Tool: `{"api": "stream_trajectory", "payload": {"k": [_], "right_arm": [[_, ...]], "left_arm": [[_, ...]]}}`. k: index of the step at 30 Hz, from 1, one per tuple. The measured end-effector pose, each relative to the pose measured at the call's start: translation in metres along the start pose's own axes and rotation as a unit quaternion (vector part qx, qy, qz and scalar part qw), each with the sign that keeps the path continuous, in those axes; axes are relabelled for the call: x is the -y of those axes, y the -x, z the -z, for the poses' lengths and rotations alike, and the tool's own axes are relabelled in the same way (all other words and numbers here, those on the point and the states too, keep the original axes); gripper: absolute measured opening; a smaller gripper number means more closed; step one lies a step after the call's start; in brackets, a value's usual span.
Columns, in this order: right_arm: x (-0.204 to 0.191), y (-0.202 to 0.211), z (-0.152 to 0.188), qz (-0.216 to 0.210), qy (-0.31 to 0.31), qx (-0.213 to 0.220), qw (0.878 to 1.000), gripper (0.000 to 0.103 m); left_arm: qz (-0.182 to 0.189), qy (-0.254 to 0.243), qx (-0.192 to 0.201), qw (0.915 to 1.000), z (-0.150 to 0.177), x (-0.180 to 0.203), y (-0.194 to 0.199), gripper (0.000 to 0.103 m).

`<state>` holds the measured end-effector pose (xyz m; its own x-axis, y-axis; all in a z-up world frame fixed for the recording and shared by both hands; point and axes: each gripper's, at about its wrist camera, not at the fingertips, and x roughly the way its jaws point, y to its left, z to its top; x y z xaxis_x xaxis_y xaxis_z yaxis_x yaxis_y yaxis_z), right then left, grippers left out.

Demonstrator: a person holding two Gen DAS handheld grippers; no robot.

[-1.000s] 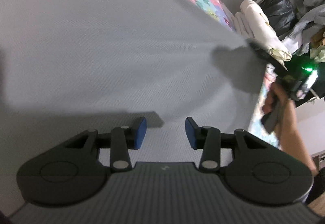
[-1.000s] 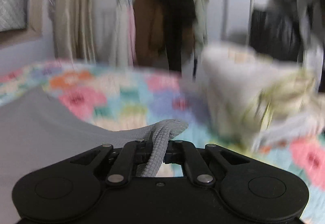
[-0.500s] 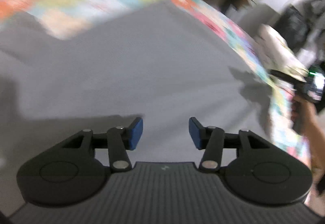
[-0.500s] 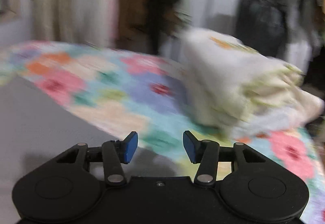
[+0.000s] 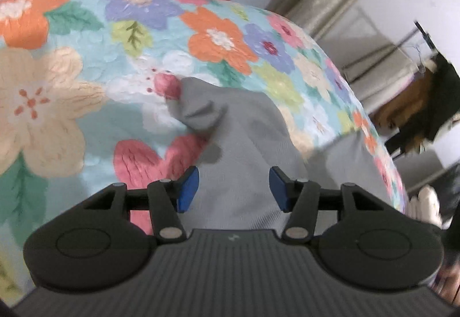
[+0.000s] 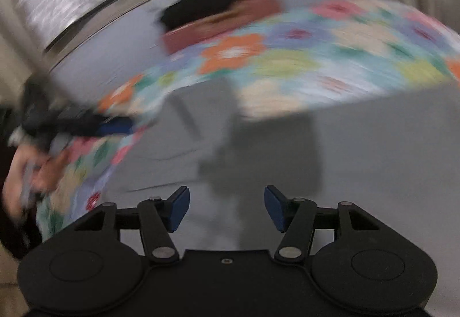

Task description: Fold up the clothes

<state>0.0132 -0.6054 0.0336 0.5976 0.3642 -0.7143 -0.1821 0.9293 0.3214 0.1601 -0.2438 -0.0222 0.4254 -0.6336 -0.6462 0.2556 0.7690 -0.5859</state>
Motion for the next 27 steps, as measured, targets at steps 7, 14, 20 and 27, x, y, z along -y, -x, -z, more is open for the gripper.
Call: {"api": "stream_trajectory", "payload": {"k": [7, 14, 20, 27], "right_arm": [[0.019, -0.059, -0.041, 0.012, -0.094, 0.040, 0.995, 0.063], [0.012, -0.119, -0.085, 0.031, -0.107, 0.038, 0.993, 0.066], [0.008, -0.172, -0.105, 0.058, -0.097, 0.007, 0.994, 0.004], [-0.016, -0.165, -0.136, 0.123, -0.014, 0.085, 0.989, 0.005]], "left_arm": [[-0.001, 0.029, 0.005, 0.9996, -0.035, -0.025, -0.057, 0.057], [0.061, 0.059, 0.002, 0.9964, -0.058, -0.043, -0.100, 0.005], [0.089, 0.054, 0.037, 0.9939, -0.070, -0.028, -0.088, 0.004], [-0.029, -0.104, 0.116, 0.9874, -0.102, 0.013, -0.082, 0.003]]}}
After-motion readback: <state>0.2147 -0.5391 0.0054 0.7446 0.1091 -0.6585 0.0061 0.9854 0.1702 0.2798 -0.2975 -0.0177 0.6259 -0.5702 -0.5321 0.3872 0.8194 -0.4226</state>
